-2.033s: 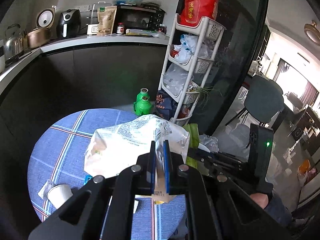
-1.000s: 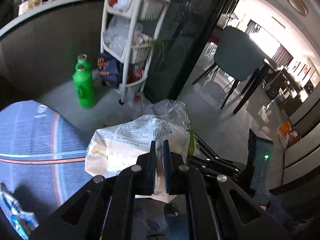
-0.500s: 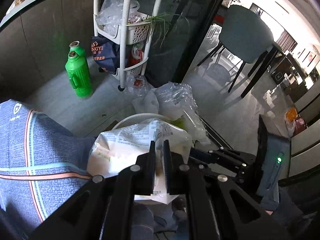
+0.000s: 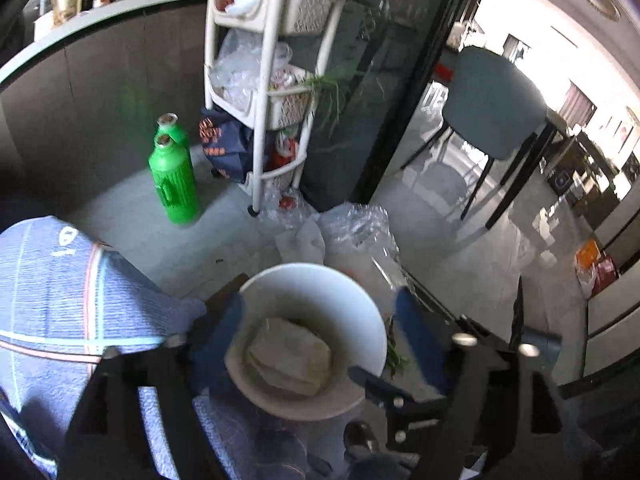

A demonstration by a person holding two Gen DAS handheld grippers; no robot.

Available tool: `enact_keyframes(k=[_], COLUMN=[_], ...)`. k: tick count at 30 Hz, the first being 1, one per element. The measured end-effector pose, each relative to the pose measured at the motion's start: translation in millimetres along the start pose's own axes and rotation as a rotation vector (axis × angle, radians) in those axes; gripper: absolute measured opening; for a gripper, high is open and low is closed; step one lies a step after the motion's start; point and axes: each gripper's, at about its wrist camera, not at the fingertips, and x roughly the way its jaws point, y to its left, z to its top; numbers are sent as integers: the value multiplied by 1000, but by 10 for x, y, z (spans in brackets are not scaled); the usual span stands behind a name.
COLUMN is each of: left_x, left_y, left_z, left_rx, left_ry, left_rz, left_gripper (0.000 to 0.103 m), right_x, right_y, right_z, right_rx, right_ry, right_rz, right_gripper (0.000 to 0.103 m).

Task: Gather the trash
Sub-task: 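Carry the bag and leaf to the white bin while both tools open to drop them, then move both tools back over the table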

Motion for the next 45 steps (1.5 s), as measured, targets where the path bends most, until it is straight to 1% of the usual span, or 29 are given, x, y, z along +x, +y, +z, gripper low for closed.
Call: enact_keyframes(k=[1,2,4,8,12,15,20,25,27,31,33,34,36,39,42,45], left_x=[-70,-170,-334,-651,-1046,-1418,-2046,-2464,-2585,-2794,-2876,-2908,-2945,-2978,-3002,-3019], left_y=[-5,-10,-11,5,50,127,340,619,694,861,937,968,1032,1111,1192,1271], left_z=[-4,-8,-23,-87,-254,-479,-976,-1519,-1750,-2196,-2384,-2470,-2584,-2763,-2875,-2912], left_rx=[-6,-17,-37,-101,-147,-182,-247,-333,-358,-385,-408,-418,-437,-452,-454,-472], left_ry=[-19,-44,-70,-87,-132,-178,-243,-246,-240,-221,-217,-216,-212,-208,-210,-219], left_rz=[2,10,18,34,61,106,222,292,309,367,378,377,375,374,370,358], left_gripper=[98,100,99,99,99,99,99,99,99,99,99,99,99,99,99,99], right_x=[-52,-98,-205,-437,-680,-863,-1074,-1150,-1139,-1057,-982,-902,-770,-516,-407,-311], right_y=[29,54,116,271,526,778,1204,1652,1830,2089,2165,2201,2261,2310,2380,2452], right_z=[-2,4,24,71,78,47,-32,-135,-179,-246,-261,-275,-301,-352,-361,-366], right_rx=[-3,-3,2,-1,-29,-67,-148,-239,-275,-301,-303,-305,-312,-363,-421,-496], right_ry=[-6,-10,-17,-40,-62,-67,-79,-62,-46,-7,17,44,90,207,241,270], right_rz=[-1,0,5,18,33,61,105,157,178,215,233,252,261,236,231,219], right_gripper=[94,94,94,94,94,94,94,94,94,94,94,94,93,93,91,91])
